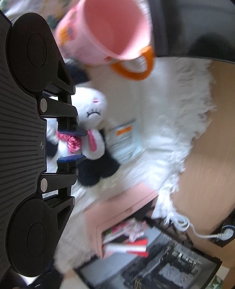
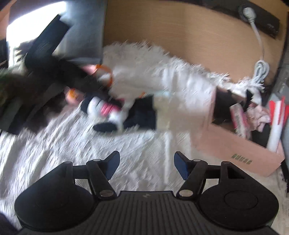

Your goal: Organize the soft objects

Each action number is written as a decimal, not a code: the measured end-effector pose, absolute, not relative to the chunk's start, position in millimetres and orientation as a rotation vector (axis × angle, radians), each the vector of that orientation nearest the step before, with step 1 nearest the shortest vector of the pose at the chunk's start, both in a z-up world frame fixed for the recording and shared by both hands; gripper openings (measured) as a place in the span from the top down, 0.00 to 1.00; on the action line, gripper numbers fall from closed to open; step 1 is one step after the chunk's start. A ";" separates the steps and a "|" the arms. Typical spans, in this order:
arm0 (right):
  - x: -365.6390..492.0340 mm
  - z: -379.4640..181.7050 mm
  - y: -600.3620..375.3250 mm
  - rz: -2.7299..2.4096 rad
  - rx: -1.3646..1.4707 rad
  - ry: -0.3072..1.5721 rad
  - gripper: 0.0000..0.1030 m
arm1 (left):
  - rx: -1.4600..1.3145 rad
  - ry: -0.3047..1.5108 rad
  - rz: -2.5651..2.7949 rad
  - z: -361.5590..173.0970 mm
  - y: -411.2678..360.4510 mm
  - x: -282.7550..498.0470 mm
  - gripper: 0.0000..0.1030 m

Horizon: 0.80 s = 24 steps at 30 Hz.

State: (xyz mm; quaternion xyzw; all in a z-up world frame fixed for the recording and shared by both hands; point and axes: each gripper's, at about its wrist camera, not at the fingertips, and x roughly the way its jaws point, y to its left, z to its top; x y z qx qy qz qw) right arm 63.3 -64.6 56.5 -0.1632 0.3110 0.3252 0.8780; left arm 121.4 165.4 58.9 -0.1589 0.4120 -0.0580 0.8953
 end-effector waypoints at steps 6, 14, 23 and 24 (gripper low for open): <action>120.3 83.5 -41.3 0.691 -0.274 0.623 0.29 | -0.328 0.865 -0.153 61.3 149.6 83.7 0.76; 216.6 47.7 15.1 0.703 -0.160 0.834 0.29 | -0.382 0.849 -0.029 64.7 161.8 26.8 0.76; 164.1 61.2 -23.2 0.792 -0.095 0.967 0.87 | -0.450 0.838 0.094 64.2 182.6 9.9 0.76; 156.1 63.9 -31.3 0.807 -0.073 0.980 0.88 | -0.463 0.831 0.091 65.2 183.4 14.3 0.76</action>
